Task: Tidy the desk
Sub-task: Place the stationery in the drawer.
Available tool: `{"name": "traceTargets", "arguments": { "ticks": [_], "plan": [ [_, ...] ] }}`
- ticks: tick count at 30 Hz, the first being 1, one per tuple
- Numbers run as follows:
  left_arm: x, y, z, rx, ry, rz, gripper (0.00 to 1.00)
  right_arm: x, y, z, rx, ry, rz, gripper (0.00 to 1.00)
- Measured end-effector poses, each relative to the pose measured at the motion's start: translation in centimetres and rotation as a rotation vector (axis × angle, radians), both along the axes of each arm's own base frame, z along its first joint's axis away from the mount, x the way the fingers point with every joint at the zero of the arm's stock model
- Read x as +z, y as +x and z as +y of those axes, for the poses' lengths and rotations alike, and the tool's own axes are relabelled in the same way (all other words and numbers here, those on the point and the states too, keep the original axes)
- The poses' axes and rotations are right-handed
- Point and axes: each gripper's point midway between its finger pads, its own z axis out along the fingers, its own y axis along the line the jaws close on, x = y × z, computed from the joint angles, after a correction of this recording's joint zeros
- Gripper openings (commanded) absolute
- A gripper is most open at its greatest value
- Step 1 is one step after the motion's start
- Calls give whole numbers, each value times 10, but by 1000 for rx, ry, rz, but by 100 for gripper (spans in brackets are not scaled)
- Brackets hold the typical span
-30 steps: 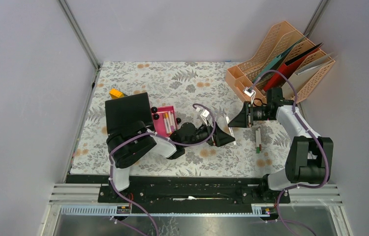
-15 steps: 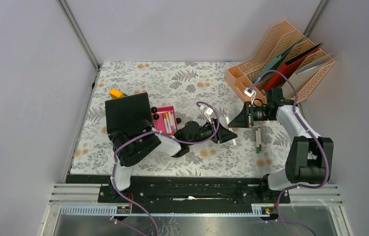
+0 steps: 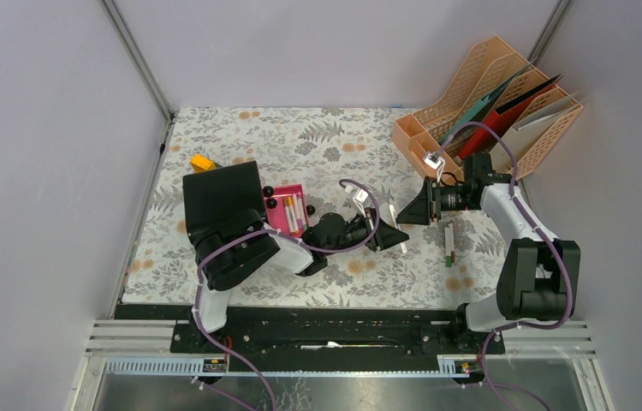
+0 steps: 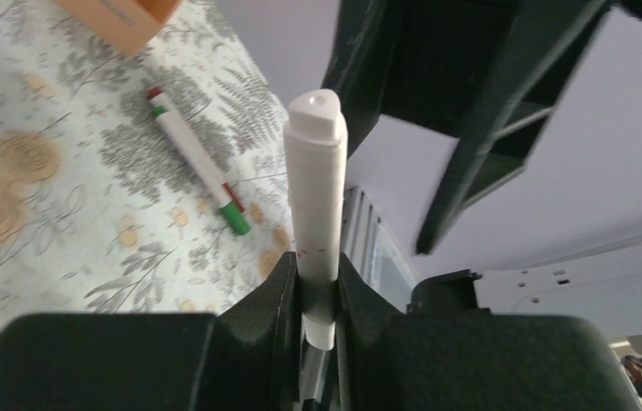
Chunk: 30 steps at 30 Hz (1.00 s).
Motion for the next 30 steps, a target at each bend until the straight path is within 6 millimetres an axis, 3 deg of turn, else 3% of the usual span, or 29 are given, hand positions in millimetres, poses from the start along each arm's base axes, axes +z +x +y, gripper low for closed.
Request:
{"name": "traceTargets", "arguments": {
  "ticks": [6,15,30],
  "plan": [
    [-23,4,19,62,94,6,0,3,-2,0,2,-2,-15,61],
    [-16,17,54,210,235,-59,0,6,-3,-1,-1,-18,-45,62],
    [-54,64,144,557,871,-82,0,-3,0,-6,-17,-82,-55,63]
  ]
}}
